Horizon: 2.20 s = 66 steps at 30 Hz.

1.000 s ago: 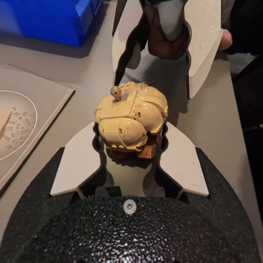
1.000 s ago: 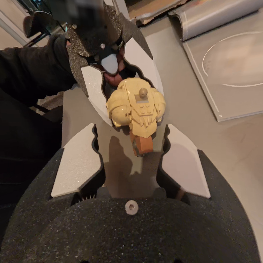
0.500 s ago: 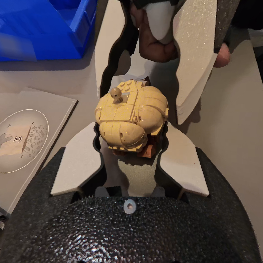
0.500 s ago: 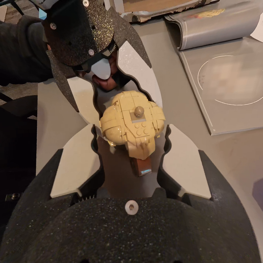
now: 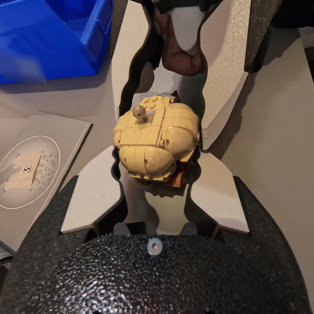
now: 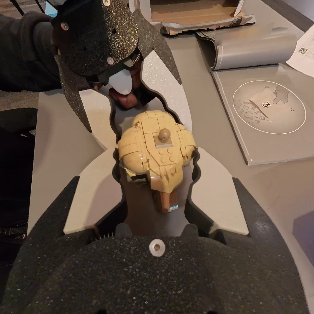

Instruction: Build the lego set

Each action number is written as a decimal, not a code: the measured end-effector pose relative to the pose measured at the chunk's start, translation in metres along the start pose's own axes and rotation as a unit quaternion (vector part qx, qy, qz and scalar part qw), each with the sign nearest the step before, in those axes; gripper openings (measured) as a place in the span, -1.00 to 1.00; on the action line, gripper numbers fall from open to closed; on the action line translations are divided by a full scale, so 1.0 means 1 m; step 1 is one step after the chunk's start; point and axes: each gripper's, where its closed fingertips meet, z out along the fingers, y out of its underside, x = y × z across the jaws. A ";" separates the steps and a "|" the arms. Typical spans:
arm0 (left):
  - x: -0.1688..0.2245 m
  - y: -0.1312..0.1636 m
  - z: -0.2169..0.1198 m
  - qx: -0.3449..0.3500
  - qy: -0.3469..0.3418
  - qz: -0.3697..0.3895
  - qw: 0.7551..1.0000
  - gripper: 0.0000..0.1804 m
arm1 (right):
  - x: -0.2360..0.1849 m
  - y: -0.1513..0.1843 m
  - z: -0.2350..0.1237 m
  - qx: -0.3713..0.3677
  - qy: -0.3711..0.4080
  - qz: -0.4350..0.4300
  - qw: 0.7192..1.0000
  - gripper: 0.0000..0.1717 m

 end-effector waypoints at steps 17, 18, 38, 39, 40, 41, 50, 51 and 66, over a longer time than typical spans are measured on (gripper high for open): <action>0.000 -0.001 0.001 -0.006 0.002 -0.018 1.000 -0.08 | 0.001 0.001 0.000 -0.006 -0.003 -0.006 1.000 -0.03; 0.000 0.000 0.001 -0.007 0.000 -0.016 1.000 -0.08 | 0.001 0.001 0.000 -0.007 -0.001 -0.007 1.000 -0.03; -0.001 0.001 0.000 0.002 0.022 -0.027 0.999 -0.08 | 0.002 0.004 -0.002 -0.002 -0.042 0.011 0.999 0.03; -0.001 0.001 0.000 0.001 0.019 -0.027 0.999 -0.08 | 0.002 0.003 -0.002 0.000 -0.038 0.010 0.999 0.03; -0.001 0.001 0.000 0.000 0.017 -0.027 0.999 -0.08 | 0.002 0.002 -0.001 0.002 -0.035 0.008 0.999 0.00; -0.001 0.001 0.000 -0.001 0.015 -0.025 1.000 -0.08 | 0.002 0.001 -0.001 0.004 -0.031 0.006 0.999 -0.04; -0.002 0.001 0.001 -0.010 0.005 -0.021 1.000 -0.09 | 0.003 0.002 -0.001 0.003 -0.022 -0.015 1.000 -0.04; -0.002 0.001 0.001 -0.011 0.004 -0.021 1.000 -0.09 | 0.004 0.002 -0.001 0.003 -0.021 -0.015 1.000 -0.04; -0.004 0.001 0.001 -0.009 -0.004 -0.005 1.000 -0.09 | 0.004 0.002 -0.001 -0.001 -0.012 -0.026 1.000 -0.04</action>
